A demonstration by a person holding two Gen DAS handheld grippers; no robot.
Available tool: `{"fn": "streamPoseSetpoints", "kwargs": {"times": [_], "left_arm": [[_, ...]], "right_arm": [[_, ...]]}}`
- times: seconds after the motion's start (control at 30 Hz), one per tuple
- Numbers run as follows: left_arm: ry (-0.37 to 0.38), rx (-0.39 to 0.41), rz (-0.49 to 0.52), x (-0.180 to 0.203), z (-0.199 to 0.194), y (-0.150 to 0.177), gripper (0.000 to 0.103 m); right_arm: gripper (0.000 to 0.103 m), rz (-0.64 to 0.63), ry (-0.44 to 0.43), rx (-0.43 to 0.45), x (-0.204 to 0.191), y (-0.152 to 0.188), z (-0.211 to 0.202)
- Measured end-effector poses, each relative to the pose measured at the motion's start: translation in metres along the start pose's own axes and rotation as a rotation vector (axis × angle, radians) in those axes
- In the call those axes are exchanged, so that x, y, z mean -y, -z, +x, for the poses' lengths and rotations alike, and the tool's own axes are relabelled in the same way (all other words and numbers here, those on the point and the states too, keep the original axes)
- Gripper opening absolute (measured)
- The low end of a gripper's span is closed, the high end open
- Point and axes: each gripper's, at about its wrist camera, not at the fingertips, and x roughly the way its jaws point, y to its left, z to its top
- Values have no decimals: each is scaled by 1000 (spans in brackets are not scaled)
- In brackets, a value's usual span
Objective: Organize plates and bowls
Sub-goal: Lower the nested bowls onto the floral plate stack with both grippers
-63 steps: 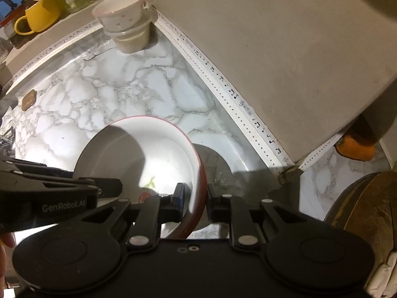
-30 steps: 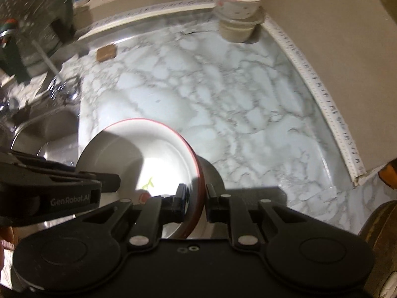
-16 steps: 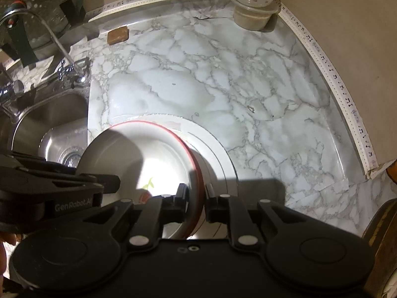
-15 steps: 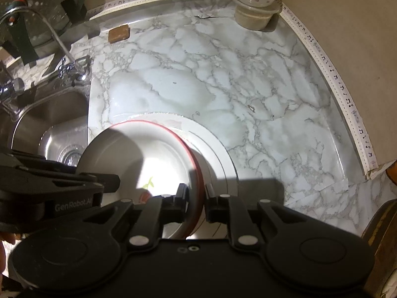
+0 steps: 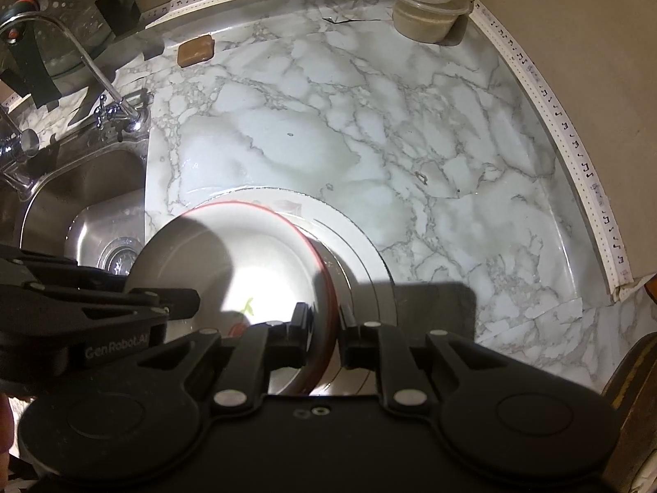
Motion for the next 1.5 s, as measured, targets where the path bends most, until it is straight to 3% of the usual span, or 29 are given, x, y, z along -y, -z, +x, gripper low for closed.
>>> {"fn": "streamPoseSetpoints", "kwargs": {"times": [0.27, 0.4, 0.8, 1.4, 1.5], "left_arm": [[16, 45, 10, -2, -1, 5, 20], [-8, 106, 65, 3, -10, 11, 20], [-39, 242, 145, 8, -40, 28, 20], [-42, 381, 254, 25, -82, 68, 21], [-44, 405, 275, 27, -86, 77, 21]], "right_arm": [[21, 33, -20, 17, 2, 3, -1], [24, 40, -19, 38, 1, 7, -6], [33, 85, -8, 165, 5, 28, -38], [66, 96, -89, 409, 2, 82, -94], [77, 91, -104, 462, 0, 93, -101]]}}
